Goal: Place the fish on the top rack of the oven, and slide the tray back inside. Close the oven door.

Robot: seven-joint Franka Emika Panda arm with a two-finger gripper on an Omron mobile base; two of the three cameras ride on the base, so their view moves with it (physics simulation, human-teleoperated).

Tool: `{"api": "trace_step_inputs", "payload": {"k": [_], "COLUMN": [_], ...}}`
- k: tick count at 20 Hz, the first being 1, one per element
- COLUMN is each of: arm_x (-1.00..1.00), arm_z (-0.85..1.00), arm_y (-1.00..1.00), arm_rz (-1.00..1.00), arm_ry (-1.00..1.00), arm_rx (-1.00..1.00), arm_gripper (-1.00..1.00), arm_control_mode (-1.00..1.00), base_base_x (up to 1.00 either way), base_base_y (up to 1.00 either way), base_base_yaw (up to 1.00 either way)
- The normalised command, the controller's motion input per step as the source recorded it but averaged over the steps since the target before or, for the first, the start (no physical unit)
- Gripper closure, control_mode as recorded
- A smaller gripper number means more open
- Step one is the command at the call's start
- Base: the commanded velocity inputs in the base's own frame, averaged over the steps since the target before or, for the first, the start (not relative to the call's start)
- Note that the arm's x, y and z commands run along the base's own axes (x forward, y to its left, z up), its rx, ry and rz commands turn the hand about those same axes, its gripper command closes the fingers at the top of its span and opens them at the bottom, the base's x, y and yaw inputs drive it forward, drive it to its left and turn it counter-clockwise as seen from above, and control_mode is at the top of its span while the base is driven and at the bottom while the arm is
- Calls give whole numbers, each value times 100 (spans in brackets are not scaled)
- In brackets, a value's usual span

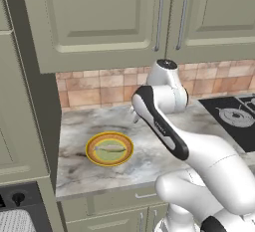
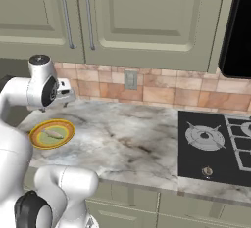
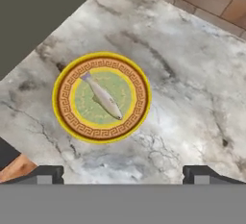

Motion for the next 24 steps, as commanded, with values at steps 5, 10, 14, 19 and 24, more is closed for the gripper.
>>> {"api": "trace_step_inputs", "payload": {"k": [5, 10, 14, 19, 24], "arm_x": [0, -2, 0, 0, 0], "arm_z": [-30, -26, -26, -36, -32], "arm_y": [51, 18, 15, 17, 10], "arm_rz": [31, 24, 11, 3, 0], "arm_ry": [-1, -8, -9, -14, -9], "arm_rx": [-11, -3, -4, -4, -2], "arm_gripper": [-100, -100, -100, -100, -100], "arm_control_mode": [-100, -100, -100, -100, -100], "base_base_x": [0, 0, 0, 0, 0], "base_base_y": [0, 0, 0, 0, 0], "base_base_yaw": [0, 0, 0, 0, 0]}}
